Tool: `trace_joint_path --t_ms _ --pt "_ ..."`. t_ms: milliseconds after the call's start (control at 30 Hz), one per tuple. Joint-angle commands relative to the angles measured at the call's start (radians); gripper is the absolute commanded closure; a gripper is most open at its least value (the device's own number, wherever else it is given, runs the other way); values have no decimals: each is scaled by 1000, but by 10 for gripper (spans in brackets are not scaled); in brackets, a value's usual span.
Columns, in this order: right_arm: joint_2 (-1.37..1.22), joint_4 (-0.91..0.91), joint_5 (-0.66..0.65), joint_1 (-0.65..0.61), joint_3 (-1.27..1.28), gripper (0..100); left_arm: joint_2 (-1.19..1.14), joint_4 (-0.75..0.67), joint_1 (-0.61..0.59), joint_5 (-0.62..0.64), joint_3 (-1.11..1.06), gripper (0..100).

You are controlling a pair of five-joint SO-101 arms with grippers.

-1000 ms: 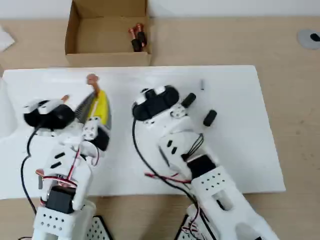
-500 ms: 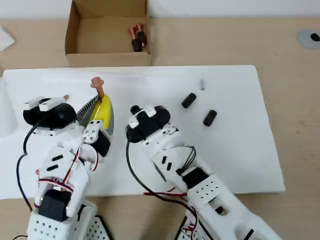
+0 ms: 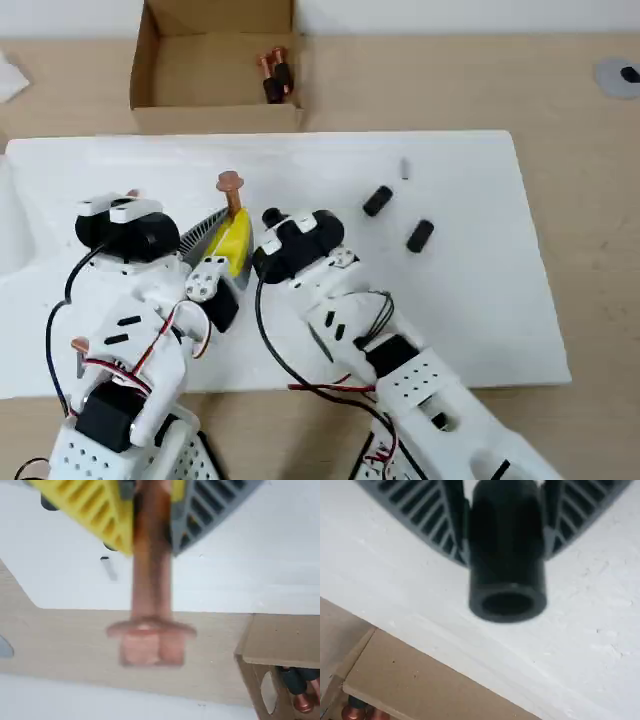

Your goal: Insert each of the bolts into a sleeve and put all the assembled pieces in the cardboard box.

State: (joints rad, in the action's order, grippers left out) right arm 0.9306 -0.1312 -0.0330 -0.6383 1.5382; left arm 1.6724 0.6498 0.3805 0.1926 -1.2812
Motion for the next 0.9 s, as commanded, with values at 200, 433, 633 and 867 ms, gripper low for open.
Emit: trace_joint_path --t_ms 200,433,633,867 --pt "27 -21 18 -42 -5 989 8 -259 -83 23 -126 996" --pt "27 -23 57 -68 -8 989 12 -327 -135 91 -198 996" --pt "27 -21 58 -68 -30 989 13 -276 -68 147 -195 996" --pt "27 -17 98 -68 -50 989 13 -269 -51 184 -201 996"
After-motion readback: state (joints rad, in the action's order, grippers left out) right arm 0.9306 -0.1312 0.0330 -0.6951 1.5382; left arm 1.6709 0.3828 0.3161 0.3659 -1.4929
